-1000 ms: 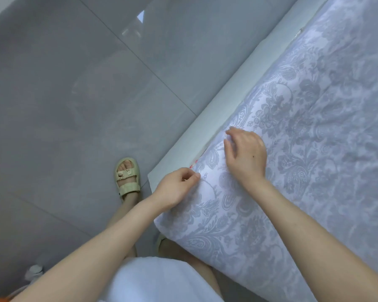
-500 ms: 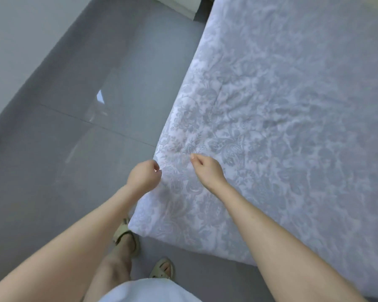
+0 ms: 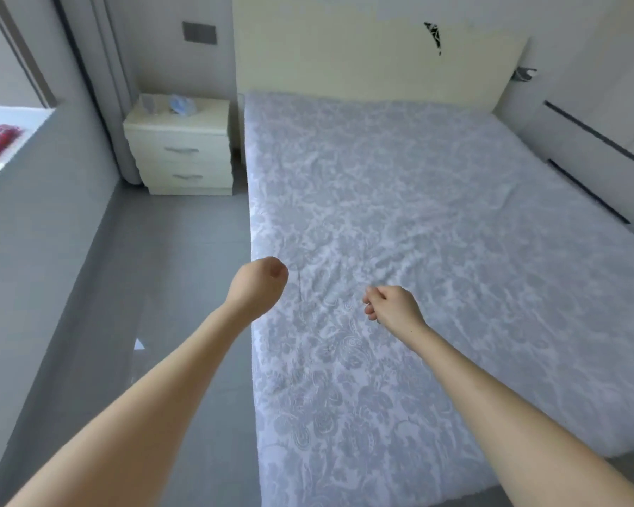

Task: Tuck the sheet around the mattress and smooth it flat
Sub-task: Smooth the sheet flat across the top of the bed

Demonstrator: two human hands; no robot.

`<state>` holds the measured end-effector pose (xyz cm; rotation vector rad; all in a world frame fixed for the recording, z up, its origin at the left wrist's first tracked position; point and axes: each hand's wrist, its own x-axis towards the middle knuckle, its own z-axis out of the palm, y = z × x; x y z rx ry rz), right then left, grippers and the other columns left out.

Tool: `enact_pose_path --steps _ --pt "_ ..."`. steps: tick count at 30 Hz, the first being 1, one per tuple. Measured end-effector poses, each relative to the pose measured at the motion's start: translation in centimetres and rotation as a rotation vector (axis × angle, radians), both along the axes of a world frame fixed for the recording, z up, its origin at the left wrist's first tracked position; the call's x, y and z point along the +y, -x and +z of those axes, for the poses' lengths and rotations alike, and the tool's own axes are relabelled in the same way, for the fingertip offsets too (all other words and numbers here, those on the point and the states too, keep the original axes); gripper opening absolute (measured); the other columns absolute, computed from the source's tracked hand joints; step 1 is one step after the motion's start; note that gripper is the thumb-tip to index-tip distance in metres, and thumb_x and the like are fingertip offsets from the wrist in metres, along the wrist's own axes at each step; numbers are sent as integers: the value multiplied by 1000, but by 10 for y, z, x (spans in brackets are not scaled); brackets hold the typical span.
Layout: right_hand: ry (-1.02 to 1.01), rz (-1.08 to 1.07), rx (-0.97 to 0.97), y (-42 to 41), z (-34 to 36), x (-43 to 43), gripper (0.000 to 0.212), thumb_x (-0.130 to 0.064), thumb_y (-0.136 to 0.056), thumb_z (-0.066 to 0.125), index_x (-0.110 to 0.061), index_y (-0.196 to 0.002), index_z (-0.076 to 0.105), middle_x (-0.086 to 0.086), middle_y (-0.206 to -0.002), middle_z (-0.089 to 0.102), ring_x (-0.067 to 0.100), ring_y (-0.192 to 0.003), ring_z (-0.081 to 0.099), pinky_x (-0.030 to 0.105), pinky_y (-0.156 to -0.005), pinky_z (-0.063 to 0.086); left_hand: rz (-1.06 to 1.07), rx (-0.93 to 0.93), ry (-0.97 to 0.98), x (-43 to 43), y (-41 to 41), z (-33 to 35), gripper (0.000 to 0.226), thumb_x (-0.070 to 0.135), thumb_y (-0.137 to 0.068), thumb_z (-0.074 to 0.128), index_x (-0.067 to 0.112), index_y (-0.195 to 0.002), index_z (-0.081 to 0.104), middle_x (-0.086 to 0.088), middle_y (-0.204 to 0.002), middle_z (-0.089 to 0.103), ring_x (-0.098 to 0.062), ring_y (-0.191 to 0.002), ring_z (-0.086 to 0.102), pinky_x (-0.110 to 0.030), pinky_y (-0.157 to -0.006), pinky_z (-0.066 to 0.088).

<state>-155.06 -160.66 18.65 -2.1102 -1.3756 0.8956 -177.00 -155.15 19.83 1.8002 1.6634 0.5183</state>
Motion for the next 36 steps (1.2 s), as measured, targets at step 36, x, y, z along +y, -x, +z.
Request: enact_pose_path --steps 36 --pt "66 -618 230 -75 -104 447 55 -49 -98 32 -17 -143 40 1 -149 40 19 -138 35 35 -113 26 -501 103 -25 597 -81 -102 27 25 -97 46 14 -113 64 -1 -121 63 -19 -111 58 -23 -85 40"
